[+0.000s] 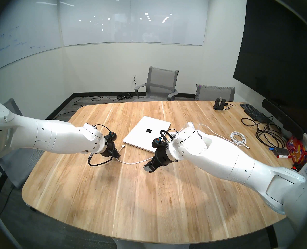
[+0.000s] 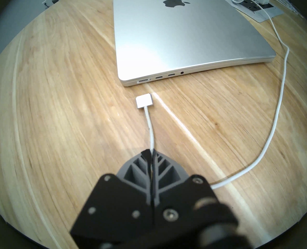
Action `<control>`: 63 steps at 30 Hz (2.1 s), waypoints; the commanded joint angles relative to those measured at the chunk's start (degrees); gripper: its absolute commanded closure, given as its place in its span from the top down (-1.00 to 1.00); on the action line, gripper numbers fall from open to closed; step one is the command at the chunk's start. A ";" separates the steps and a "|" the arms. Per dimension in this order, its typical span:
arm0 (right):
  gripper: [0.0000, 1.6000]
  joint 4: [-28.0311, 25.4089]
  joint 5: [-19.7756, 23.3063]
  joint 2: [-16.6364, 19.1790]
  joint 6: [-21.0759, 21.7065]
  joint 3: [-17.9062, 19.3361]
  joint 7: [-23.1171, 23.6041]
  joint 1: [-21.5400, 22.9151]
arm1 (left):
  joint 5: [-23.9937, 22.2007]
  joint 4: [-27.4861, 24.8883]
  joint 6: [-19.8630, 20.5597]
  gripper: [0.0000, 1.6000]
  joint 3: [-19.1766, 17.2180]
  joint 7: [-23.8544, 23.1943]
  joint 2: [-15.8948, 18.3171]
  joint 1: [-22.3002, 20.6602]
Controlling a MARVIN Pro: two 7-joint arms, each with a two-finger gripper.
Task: Plug the charging cable into the port of a MacBook
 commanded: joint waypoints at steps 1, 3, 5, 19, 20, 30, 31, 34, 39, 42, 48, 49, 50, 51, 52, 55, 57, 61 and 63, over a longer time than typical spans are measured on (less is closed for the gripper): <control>1.00 -0.78 -0.14 0.01 -0.20 0.42 0.06 0.74 | 0.12 0.33 -0.07 -1.00 -0.85 0.16 -0.08 -1.40; 1.00 -0.78 -0.14 0.01 -0.20 0.42 0.06 0.75 | 0.27 0.37 -0.11 -1.00 -0.91 0.21 -0.12 -1.38; 1.00 -0.78 -0.14 0.01 -0.20 0.42 0.06 0.75 | 0.38 0.45 -0.12 -1.00 -0.97 0.17 -0.18 -1.35; 1.00 -0.78 -0.14 0.01 -0.20 0.42 0.06 0.75 | 0.49 1.19 0.39 -1.00 -1.42 -0.56 -0.86 -1.32; 1.00 -0.78 -0.15 0.01 -0.20 0.42 0.06 0.75 | 0.48 1.26 0.40 -1.00 -1.44 -0.62 -0.92 -1.30; 1.00 -0.79 -0.15 0.02 -0.20 0.42 0.07 0.75 | 0.00 2.45 0.63 -1.00 -1.47 -1.23 -1.84 -0.86; 1.00 -0.79 -0.15 0.02 -0.20 0.42 0.07 0.75 | -0.03 2.55 0.64 -1.00 -1.45 -1.28 -1.92 -0.84; 1.00 -0.79 -0.15 0.02 -0.20 0.42 0.07 0.75 | -0.16 3.12 0.60 -1.00 -1.39 -1.39 -2.40 -0.54; 1.00 -0.79 -0.15 0.02 -0.20 0.42 0.07 0.75 | -0.36 3.93 0.65 -1.00 -1.33 -1.61 -3.02 -0.21; 1.00 -0.79 -0.15 0.02 -0.20 0.42 0.07 0.75 | -0.40 4.34 0.62 -1.00 -1.29 -1.74 -3.33 -0.07; 1.00 -0.79 -0.15 0.02 -0.20 0.42 0.07 0.75 | -0.47 5.34 0.60 -1.00 -1.28 -2.07 -3.96 0.09; 1.00 -0.79 -0.15 0.02 -0.20 0.42 0.07 0.75 | -0.48 5.52 0.61 -1.00 -1.27 -2.15 -4.05 0.12; 1.00 -0.79 -0.15 0.02 -0.20 0.42 0.07 0.75 | -0.51 5.65 0.63 -1.00 -1.27 -2.20 -4.12 0.14; 1.00 -0.79 -0.15 0.02 -0.20 0.42 0.07 0.75 | -0.52 5.77 0.64 -1.00 -1.26 -2.27 -4.17 0.15; 1.00 -0.79 -0.15 0.02 -0.20 0.42 0.07 0.75 | -0.53 5.86 0.64 -1.00 -1.26 -2.32 -4.21 0.16; 1.00 -0.79 -0.15 0.02 -0.20 0.42 0.07 0.75 | -0.56 6.24 0.65 -1.00 -1.28 -2.53 -4.36 0.17; 1.00 -0.79 -0.15 0.02 -0.20 0.42 0.07 0.75 | -0.56 6.34 0.66 -1.00 -1.28 -2.62 -4.39 0.13; 1.00 -0.78 -0.15 0.02 -0.20 0.42 0.07 0.75 | -0.56 6.47 0.65 -1.00 -1.27 -2.86 -4.44 0.09; 1.00 -0.78 -0.15 0.02 -0.20 0.42 0.07 0.75 | -0.55 6.51 0.62 -1.00 -1.27 -2.97 -4.43 0.08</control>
